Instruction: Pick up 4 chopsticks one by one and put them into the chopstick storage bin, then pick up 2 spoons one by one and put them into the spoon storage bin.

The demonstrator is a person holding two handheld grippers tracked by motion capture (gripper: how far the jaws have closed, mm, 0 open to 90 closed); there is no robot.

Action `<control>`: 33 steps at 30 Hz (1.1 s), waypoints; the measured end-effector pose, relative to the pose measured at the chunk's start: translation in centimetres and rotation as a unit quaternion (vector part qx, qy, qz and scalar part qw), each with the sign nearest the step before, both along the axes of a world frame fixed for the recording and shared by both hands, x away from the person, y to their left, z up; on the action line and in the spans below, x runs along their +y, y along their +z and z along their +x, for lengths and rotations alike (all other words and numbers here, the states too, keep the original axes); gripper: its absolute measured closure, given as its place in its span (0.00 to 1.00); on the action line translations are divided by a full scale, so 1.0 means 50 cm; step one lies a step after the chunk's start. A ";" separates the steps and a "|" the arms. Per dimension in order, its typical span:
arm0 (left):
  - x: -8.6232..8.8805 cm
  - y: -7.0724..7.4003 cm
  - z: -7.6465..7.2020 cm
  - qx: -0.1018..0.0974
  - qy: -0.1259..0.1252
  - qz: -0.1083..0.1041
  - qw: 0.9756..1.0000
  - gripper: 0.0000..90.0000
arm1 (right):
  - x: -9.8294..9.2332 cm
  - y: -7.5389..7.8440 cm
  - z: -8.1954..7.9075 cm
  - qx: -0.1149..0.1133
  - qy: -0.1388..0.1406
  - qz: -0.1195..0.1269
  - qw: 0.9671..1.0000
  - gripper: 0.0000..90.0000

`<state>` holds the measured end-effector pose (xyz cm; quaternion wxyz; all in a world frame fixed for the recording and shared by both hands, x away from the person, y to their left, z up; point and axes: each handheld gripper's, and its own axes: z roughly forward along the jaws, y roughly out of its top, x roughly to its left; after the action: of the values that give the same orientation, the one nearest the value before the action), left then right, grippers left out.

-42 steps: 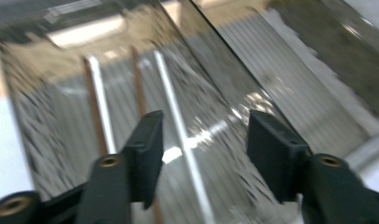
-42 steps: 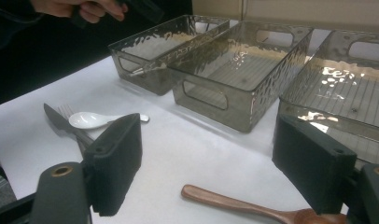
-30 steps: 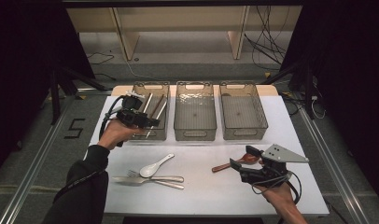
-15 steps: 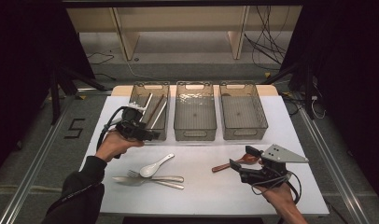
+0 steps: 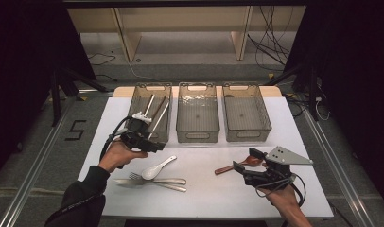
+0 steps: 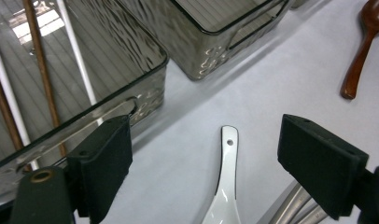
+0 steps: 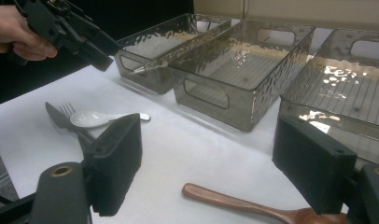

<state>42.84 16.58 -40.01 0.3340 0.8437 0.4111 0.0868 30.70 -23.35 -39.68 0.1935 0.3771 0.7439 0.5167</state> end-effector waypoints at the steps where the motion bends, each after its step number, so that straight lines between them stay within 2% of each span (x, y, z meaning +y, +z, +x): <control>1: -0.002 -0.001 -0.002 0.000 -0.002 0.002 1.000 0.20 | 0.000 0.000 0.000 0.000 -0.001 0.000 1.000 0.28; 3: -0.006 -0.004 -0.007 -0.003 -0.007 0.011 1.000 0.19 | -0.001 -0.001 0.000 0.000 -0.001 -0.001 1.000 0.28; 11: -0.021 -0.016 -0.027 0.000 -0.016 0.021 1.000 0.19 | 0.000 0.000 0.000 -0.001 0.001 -0.001 1.000 0.28; 17: -0.031 -0.035 -0.034 0.005 -0.026 0.049 0.998 0.18 | 0.000 0.000 0.000 -0.001 0.000 0.000 1.000 0.28; 23: -0.039 -0.043 -0.036 0.009 -0.032 0.064 0.997 0.18 | 0.000 0.000 0.000 -0.001 0.000 -0.001 1.000 0.28; 33: -0.054 -0.055 -0.037 0.029 -0.044 0.083 0.995 0.19 | -0.001 0.000 0.000 -0.001 -0.001 -0.002 1.000 0.28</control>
<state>40.97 13.89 -42.78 0.2542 0.8879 0.3746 0.0813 30.68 -23.41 -39.70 0.1950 0.3769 0.7443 0.5157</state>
